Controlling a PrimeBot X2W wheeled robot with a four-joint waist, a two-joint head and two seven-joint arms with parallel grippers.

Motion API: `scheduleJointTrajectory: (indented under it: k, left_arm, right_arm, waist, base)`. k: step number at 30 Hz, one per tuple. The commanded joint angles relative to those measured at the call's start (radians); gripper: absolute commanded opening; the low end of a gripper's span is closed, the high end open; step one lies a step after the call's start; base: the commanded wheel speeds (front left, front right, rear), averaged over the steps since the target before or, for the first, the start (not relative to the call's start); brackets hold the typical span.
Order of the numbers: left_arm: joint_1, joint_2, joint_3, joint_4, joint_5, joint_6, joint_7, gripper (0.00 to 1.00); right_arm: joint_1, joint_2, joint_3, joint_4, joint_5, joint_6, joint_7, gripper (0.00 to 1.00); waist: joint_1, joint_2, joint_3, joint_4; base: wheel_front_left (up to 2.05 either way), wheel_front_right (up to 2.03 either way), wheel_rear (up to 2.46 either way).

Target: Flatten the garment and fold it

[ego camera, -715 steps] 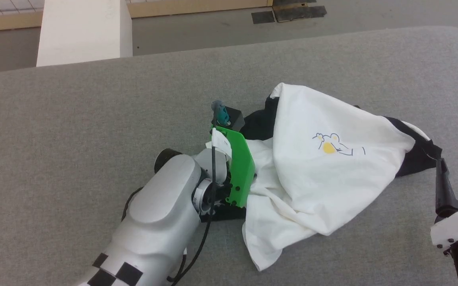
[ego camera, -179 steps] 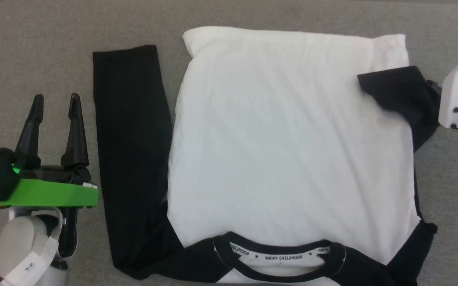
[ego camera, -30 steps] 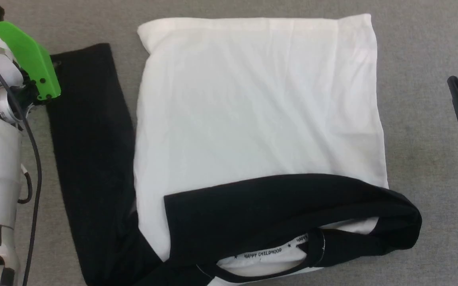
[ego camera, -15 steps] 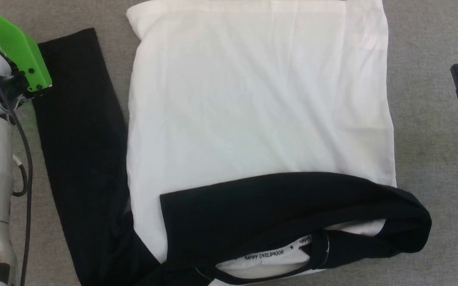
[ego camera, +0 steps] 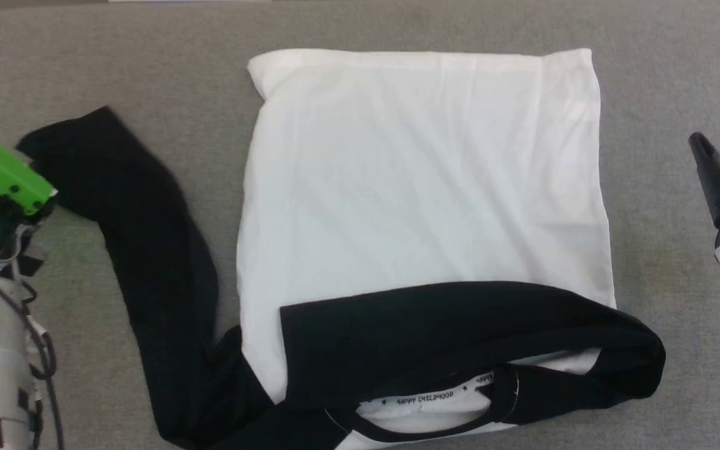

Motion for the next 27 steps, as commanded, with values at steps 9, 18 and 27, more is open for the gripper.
scheduleJointTrajectory:
  k: [9, 18, 27]
  left_arm:
    - [0.079, 0.100, 0.031, -0.112, 0.032, 0.023, -0.065, 0.00]
    - [0.101, 0.094, -0.017, -0.277, 0.030, -0.013, -0.026, 0.00]
    - [0.156, -0.141, -0.288, -0.500, 0.048, -0.083, 0.038, 0.00]
  right_arm:
    - [0.060, 0.001, 0.003, 0.070, 0.026, -0.001, -0.029, 1.00]
    - [0.078, 0.001, 0.009, 0.101, 0.032, -0.001, -0.040, 1.00]
    - [0.105, 0.001, -0.007, 0.107, 0.040, -0.001, -0.042, 1.00]
  waist:
    - [-0.0001, 0.0000, -0.197, 0.086]
    - [-0.0001, 0.0000, -0.259, 0.078]
    - [-0.0001, 0.0000, -0.297, 0.075]
  base:
    - [0.00, 0.00, 0.00]
    - [0.00, 0.00, 0.00]
    - [0.00, 0.00, 0.00]
